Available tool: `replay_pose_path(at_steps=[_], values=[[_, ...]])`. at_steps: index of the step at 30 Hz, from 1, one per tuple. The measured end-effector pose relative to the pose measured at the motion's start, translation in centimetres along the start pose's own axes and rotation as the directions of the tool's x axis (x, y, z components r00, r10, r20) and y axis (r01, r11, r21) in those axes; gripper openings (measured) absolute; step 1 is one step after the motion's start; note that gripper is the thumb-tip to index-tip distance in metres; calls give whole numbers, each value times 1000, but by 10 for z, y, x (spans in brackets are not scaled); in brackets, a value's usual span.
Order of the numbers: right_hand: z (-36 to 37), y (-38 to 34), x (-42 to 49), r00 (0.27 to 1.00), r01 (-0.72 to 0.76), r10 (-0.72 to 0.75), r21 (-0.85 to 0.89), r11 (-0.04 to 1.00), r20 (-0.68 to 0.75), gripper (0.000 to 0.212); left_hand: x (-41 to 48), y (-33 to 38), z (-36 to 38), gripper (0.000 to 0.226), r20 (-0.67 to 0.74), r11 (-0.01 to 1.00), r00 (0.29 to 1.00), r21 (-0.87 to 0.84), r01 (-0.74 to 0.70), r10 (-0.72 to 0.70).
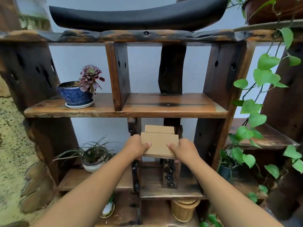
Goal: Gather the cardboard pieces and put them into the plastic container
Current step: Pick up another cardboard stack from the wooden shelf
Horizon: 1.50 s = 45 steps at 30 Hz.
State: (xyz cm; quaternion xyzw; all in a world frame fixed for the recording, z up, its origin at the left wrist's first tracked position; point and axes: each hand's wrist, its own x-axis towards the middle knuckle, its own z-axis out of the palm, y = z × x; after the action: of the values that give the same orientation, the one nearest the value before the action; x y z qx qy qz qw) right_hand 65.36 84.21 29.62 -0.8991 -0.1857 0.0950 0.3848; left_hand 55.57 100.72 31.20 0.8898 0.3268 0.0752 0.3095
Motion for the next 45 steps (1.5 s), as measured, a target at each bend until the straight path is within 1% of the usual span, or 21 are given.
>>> replay_pose_path(at_steps=[2, 4, 6, 9, 13, 14, 17, 21, 24, 28, 31, 34, 36, 37, 38, 41, 43, 44, 45], values=[[16, 19, -21, 1000, 24, -25, -77, 997, -8, 41, -22, -17, 20, 46, -3, 997, 1000, 82, -6, 6], [30, 37, -41, 998, 54, -56, -153, 987, -8, 41, -47, -34, 38, 48, -4, 993, 1000, 115, 11, -11], [40, 54, -60, 997, 83, -80, -200, 976, 23, 41, -72, -47, 51, 49, -5, 989, 1000, 144, 27, -27], [52, 81, -90, 993, 87, -72, -184, 979, 88, 40, -107, -63, 66, 47, -5, 984, 999, 174, 38, -37], [60, 110, -131, 989, 48, -32, -109, 993, 146, 38, -151, -79, 89, 42, 55, 994, 996, 93, 63, -68], [61, 115, -138, 987, 59, -43, -98, 993, 158, 37, -159, -82, 93, 41, 59, 993, 995, 92, 72, -78], [63, 133, -162, 982, 47, -21, -139, 989, 187, 38, -184, -87, 111, 41, 75, 985, 991, 135, 104, -115], [66, 145, -185, 982, -19, 56, -197, 980, 181, 36, -195, -91, 126, 44, 159, 976, 972, 159, 146, -171], [66, 146, -195, 982, -96, 124, -186, 978, 142, 36, -192, -94, 130, 44, 202, 984, 973, 159, 81, -113], [62, 144, -207, 974, -213, 223, -193, 958, 28, 35, -186, -92, 131, 41, 247, 987, 968, 141, -71, 34], [60, 140, -226, 948, -317, 315, -171, 933, -39, 35, -182, -93, 131, 37, 301, 978, 940, 79, -193, 161], [56, 143, -256, 900, -430, 414, -122, 895, -134, 34, -182, -89, 138, 35, 371, 945, 880, 16, -326, 298], [52, 146, -280, 851, -501, 476, -72, 862, -223, 28, -186, -81, 145, 38, 428, 916, 822, -40, -399, 376], [48, 148, -297, 812, -545, 514, -43, 837, -276, 22, -193, -73, 151, 39, 466, 893, 775, -83, -442, 427], [45, 148, -305, 797, -559, 525, -35, 829, -299, 20, -195, -70, 153, 41, 480, 885, 755, -114, -451, 447], [32, 153, -346, 700, -641, 595, 21, 768, -394, 24, -214, -47, 167, 40, 559, 839, 650, -170, -518, 515], [22, 156, -377, 616, -688, 634, 72, 722, -467, 25, -234, -30, 179, 38, 600, 787, 560, -206, -581, 571], [19, 159, -389, 586, -698, 640, 92, 710, -497, 25, -243, -23, 183, 38, 607, 769, 531, -225, -598, 591], [14, 162, -406, 540, -717, 658, 124, 686, -525, 27, -256, -14, 188, 37, 615, 744, 493, -245, -622, 615]])
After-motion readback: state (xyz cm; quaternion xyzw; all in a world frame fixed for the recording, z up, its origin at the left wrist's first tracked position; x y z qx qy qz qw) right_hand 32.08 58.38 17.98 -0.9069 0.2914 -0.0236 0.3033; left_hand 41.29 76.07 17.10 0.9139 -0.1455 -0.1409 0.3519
